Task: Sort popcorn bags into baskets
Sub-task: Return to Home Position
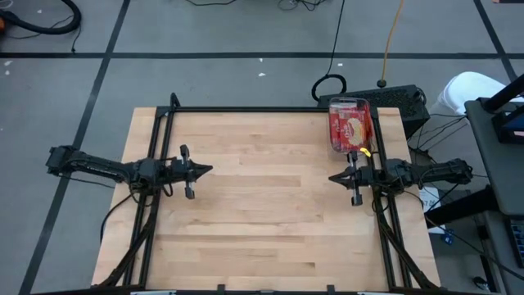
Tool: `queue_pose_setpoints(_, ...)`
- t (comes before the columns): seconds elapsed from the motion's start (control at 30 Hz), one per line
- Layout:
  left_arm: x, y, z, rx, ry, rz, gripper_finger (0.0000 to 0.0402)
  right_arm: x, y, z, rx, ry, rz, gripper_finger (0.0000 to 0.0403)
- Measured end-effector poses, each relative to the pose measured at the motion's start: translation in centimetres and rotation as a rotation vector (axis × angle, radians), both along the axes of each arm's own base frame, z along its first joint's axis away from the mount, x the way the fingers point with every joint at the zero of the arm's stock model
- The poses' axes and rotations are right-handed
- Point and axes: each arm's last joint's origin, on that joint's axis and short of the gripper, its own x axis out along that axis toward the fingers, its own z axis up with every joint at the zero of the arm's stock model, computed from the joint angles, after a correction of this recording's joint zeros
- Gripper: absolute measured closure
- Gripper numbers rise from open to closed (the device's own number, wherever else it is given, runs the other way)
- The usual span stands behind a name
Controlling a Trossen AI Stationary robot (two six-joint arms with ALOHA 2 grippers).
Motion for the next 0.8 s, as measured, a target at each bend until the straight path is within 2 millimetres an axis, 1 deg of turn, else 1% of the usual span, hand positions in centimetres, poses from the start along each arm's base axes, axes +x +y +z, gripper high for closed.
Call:
queue_pose_setpoints(0.17, -0.6, 0.0, 0.1, 0.020, 0.004, -0.018, 0.0394, 0.0, 0.0, 0.0, 0.000, 0.000, 0.000, 0.0403)
queue_pose_setpoints(0.67, -2.3, 0.9, 0.3, 0.034, -0.034, -0.106, 0.0398, 0.0, 0.0, 0.0, 0.001, -0.001, 0.001, 0.0403)
queue_pose_setpoints(0.8, -2.7, 1.2, 0.0, 0.030, -0.019, -0.096, 0.0393, 0.0, 0.0, 0.0, 0.001, -0.001, 0.001, 0.0403)
